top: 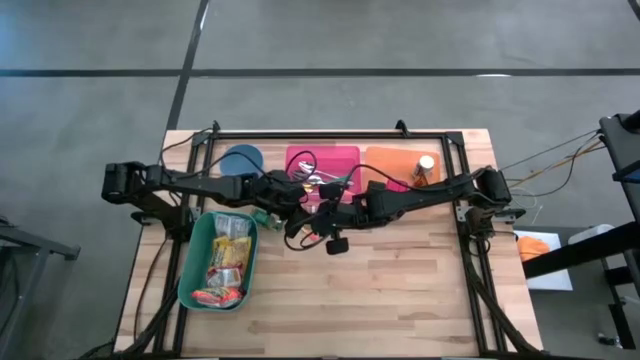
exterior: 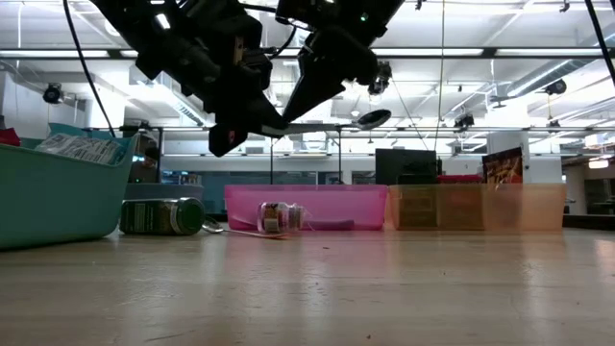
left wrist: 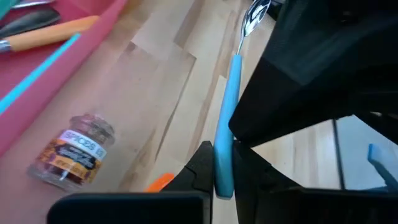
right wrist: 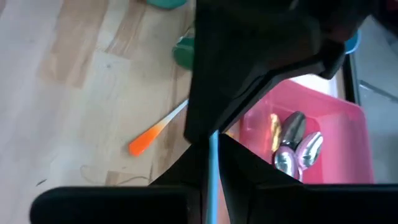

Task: Pick & Place Food Item
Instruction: Put the blue spoon into the pink bin

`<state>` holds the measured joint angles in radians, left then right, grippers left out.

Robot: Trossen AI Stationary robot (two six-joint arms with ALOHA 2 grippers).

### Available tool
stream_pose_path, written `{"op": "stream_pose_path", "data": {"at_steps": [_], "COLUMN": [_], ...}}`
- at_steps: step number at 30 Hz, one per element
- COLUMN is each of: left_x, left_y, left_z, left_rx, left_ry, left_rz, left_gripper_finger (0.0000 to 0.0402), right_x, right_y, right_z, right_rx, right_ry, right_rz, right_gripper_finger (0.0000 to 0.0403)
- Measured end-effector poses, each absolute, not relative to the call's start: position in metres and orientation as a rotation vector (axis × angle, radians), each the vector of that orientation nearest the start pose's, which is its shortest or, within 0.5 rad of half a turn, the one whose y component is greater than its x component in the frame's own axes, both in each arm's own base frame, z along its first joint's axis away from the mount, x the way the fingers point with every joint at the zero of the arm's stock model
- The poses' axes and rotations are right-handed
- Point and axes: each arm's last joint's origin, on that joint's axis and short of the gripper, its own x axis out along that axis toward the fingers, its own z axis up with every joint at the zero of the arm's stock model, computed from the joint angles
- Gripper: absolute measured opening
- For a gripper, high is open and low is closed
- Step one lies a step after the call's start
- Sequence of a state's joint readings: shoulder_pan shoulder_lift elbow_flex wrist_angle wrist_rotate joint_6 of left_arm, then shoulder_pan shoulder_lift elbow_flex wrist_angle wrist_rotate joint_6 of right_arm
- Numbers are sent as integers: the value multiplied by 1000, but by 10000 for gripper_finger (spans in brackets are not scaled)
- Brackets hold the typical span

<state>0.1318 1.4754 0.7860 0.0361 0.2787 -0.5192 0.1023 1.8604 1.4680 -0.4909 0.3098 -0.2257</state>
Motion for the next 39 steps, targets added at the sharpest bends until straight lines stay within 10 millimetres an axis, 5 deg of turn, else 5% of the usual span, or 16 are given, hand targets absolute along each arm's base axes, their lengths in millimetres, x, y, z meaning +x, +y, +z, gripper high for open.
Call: {"op": "stream_pose_path", "data": {"at_steps": [4, 10, 15, 23, 30, 39], "left_x": [296, 296, 294, 275, 251, 232], "left_y": [33, 37, 46, 60, 63, 63], "left_z": [198, 198, 202, 237, 265, 286], "left_rx": [-603, -571, -544, -435, -333, -285], "left_ry": [666, 657, 620, 475, 385, 299], "left_rz": [68, 113, 193, 299, 394, 447], "left_gripper_finger": [20, 20, 20, 20, 20, 20], "right_x": [408, 414, 417, 409, 382, 348], "right_y": [25, 14, 7, 6, 12, 43], "right_z": [251, 270, 294, 337, 371, 407], "right_rx": [-368, -317, -324, -323, -296, -229], "right_ry": [858, 795, 720, 618, 522, 399], "right_rz": [-128, -187, -427, -488, -647, -636], "right_gripper_finger": [47, 127, 168, 173, 173, 173]}}
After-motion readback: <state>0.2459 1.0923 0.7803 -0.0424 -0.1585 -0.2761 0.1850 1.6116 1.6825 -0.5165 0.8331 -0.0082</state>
